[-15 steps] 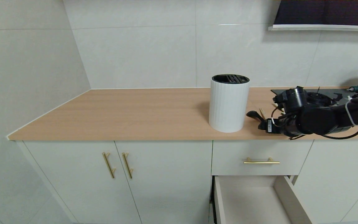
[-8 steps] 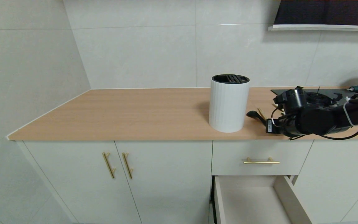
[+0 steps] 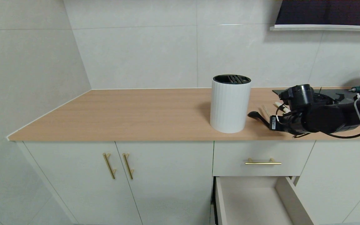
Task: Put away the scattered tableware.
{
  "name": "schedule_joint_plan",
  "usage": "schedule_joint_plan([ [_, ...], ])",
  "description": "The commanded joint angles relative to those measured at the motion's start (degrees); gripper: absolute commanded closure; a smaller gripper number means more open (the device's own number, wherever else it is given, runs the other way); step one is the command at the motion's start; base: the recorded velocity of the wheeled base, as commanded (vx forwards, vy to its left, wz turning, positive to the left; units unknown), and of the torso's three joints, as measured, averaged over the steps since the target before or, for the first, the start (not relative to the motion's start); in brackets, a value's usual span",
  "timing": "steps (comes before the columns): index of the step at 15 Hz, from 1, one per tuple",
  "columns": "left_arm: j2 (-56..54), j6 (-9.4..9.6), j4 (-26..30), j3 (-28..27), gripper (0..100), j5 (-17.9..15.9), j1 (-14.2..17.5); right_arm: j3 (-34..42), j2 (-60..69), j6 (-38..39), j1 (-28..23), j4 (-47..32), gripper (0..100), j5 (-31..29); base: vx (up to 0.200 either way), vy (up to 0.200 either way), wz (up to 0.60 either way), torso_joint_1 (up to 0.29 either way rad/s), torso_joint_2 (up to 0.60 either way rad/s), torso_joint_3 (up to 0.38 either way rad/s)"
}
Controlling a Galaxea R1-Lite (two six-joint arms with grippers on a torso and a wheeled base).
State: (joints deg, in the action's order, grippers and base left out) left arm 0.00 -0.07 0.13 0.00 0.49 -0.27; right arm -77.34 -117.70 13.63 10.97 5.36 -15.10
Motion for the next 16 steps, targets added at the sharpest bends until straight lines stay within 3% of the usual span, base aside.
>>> schedule_joint_plan([
  [1,0.0,-0.01,0.0,0.0,0,0.0,0.0,2.4,5.4,1.6,0.0,0.0,100,0.5,0.0,0.0,0.0,0.0,0.0,0.0],
  [3,0.0,-0.01,0.0,0.0,0,0.0,0.0,7.5,13.4,1.8,0.4,0.3,100,1.6,0.0,0.0,0.0,0.0,0.0,0.0],
  [5,0.0,-0.01,0.0,0.0,0,0.0,0.0,13.4,24.4,1.5,0.4,-2.8,100,7.2,0.0,0.0,0.0,0.0,0.0,0.0],
  [8,0.0,-0.01,0.0,0.0,0,0.0,0.0,14.6,35.8,0.8,0.3,-18.4,100,16.7,0.0,0.0,0.0,0.0,0.0,0.0],
  [9,0.0,-0.01,0.0,0.0,0,0.0,0.0,15.6,37.6,-0.5,-0.1,-19.6,100,19.1,0.0,0.0,0.0,0.0,0.0,0.0],
  [16,0.0,-0.01,0.0,0.0,0,0.0,0.0,21.6,40.2,-8.8,0.1,-19.6,100,19.9,0.0,0.0,0.0,0.0,0.0,0.0],
])
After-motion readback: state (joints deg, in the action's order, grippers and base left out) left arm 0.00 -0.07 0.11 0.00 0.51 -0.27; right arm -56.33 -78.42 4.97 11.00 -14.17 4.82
